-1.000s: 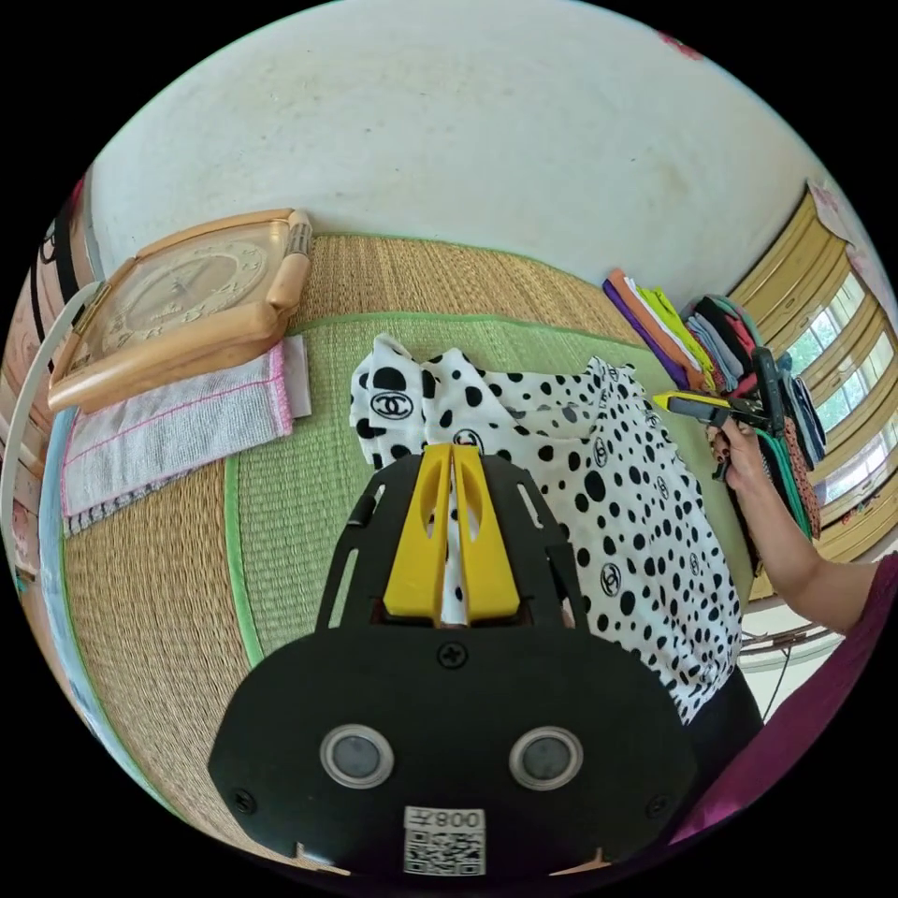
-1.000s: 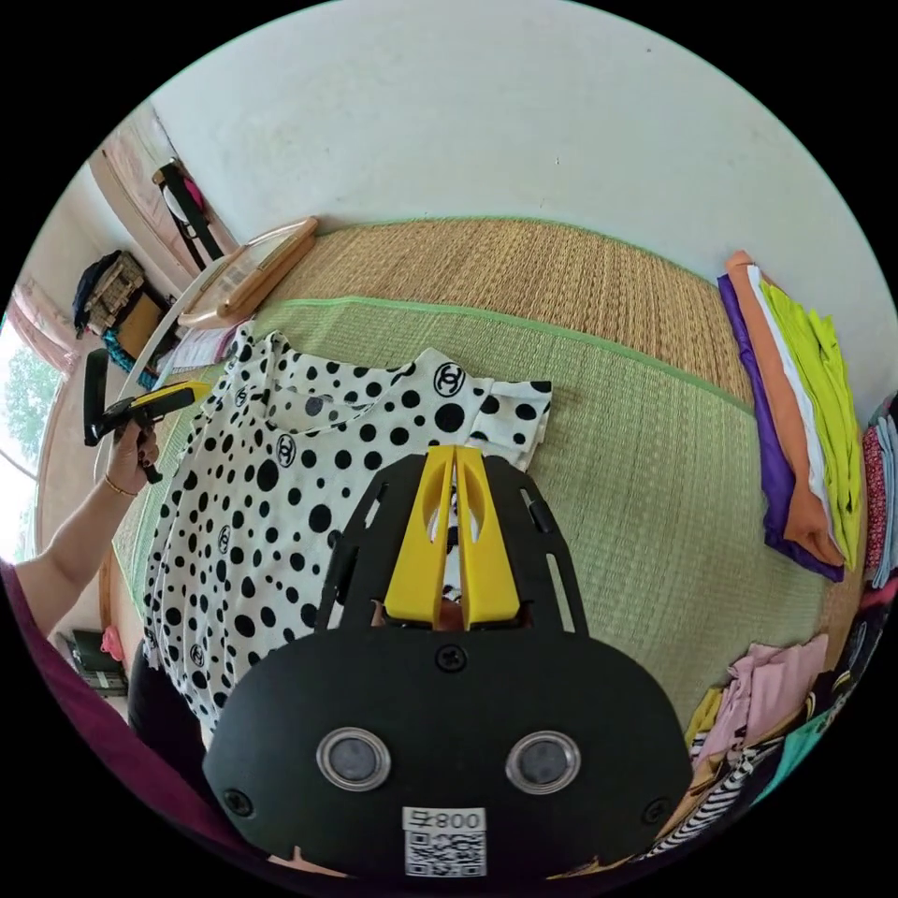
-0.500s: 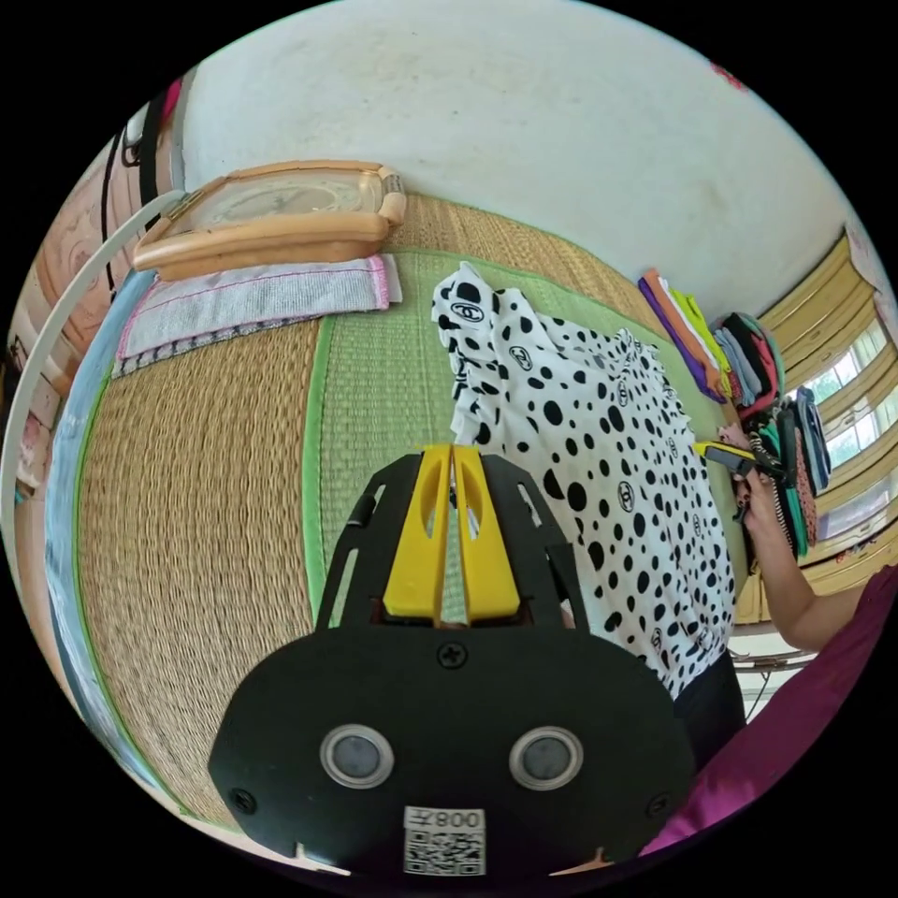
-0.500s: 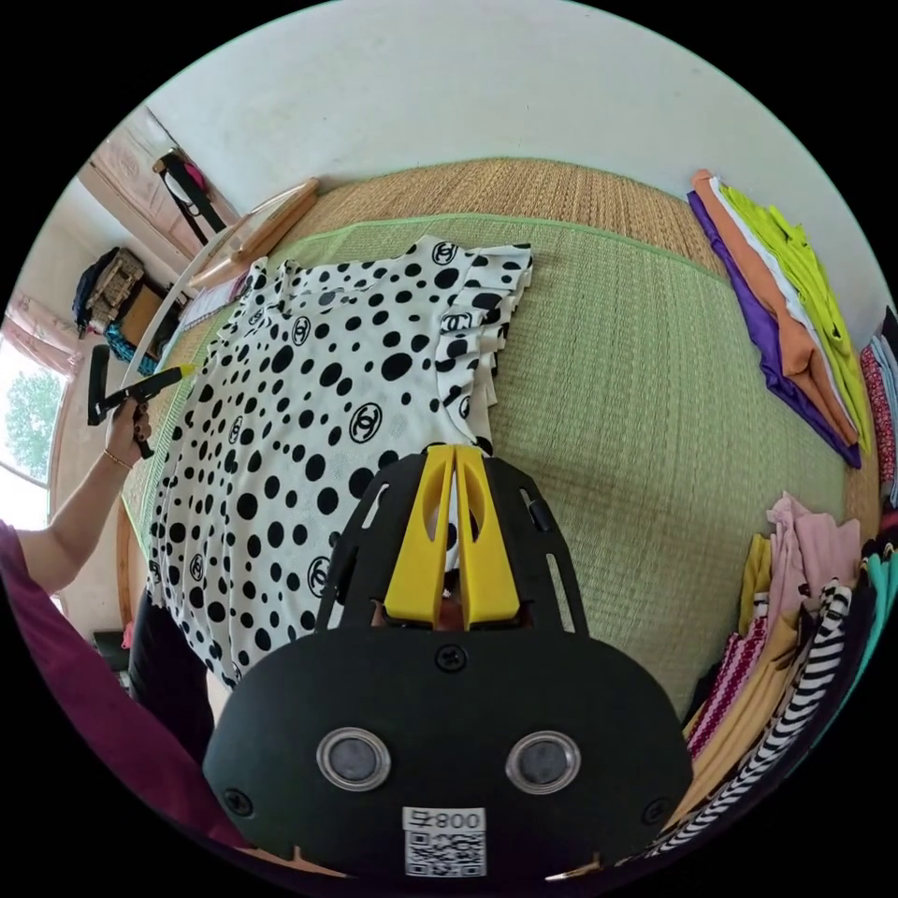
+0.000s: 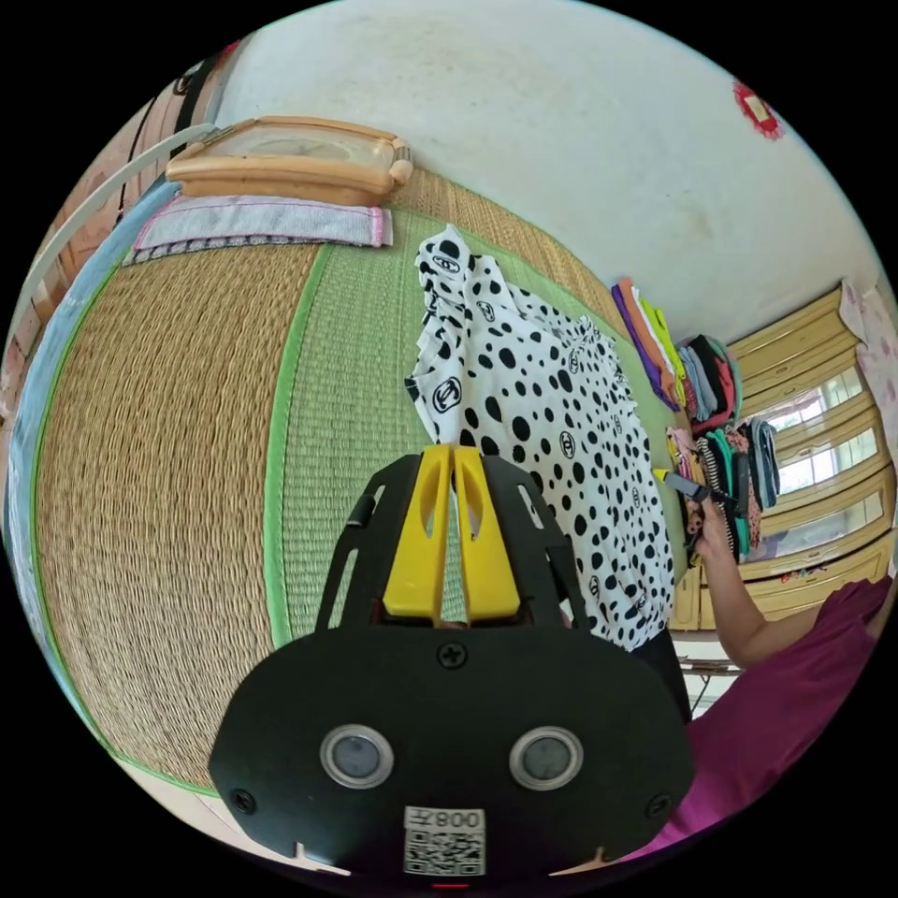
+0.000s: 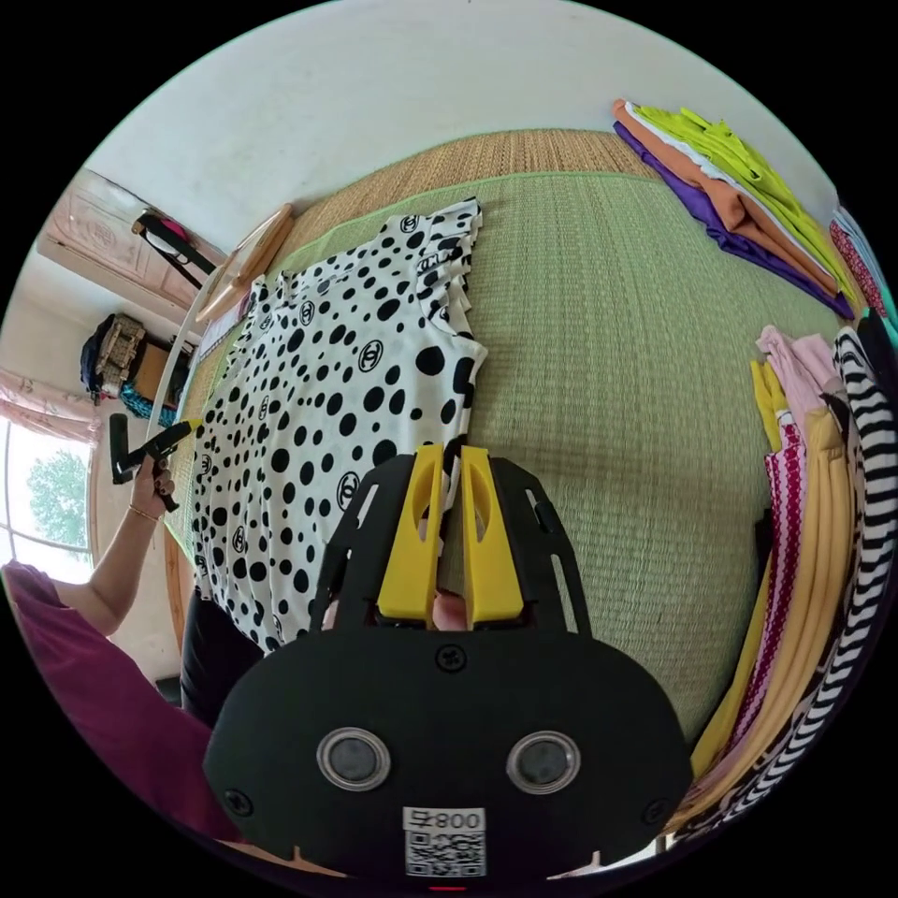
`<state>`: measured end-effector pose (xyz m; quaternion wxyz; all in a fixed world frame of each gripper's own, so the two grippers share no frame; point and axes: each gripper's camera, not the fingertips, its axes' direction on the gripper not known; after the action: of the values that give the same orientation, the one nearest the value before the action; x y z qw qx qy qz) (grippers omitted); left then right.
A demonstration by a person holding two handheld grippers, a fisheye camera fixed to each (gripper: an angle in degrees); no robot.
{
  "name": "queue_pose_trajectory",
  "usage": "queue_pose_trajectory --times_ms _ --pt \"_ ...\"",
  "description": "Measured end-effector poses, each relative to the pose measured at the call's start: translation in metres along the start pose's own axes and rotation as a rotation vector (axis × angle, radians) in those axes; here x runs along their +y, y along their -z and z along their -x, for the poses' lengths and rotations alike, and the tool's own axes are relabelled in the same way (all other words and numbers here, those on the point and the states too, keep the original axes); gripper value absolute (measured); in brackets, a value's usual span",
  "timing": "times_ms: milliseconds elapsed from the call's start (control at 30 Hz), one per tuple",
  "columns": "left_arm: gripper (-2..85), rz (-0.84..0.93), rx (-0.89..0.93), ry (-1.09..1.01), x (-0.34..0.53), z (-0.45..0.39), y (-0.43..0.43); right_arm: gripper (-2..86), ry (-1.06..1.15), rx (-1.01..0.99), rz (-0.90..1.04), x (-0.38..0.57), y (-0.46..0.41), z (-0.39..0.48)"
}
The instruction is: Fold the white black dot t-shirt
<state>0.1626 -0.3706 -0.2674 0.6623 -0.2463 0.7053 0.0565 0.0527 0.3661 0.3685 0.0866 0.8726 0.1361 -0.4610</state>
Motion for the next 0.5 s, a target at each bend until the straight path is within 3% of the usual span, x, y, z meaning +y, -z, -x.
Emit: queue_pose_trajectory --times_ms 267,500 --pt "0.2 0.041 -0.011 0.069 0.024 0.032 0.001 5.7 -0.036 -0.014 0.016 0.015 -0.005 -0.003" --pt "0.4 0.035 0.008 0.063 0.037 0.037 0.01 1.6 -0.023 0.008 0.043 0.012 -0.009 -0.005"
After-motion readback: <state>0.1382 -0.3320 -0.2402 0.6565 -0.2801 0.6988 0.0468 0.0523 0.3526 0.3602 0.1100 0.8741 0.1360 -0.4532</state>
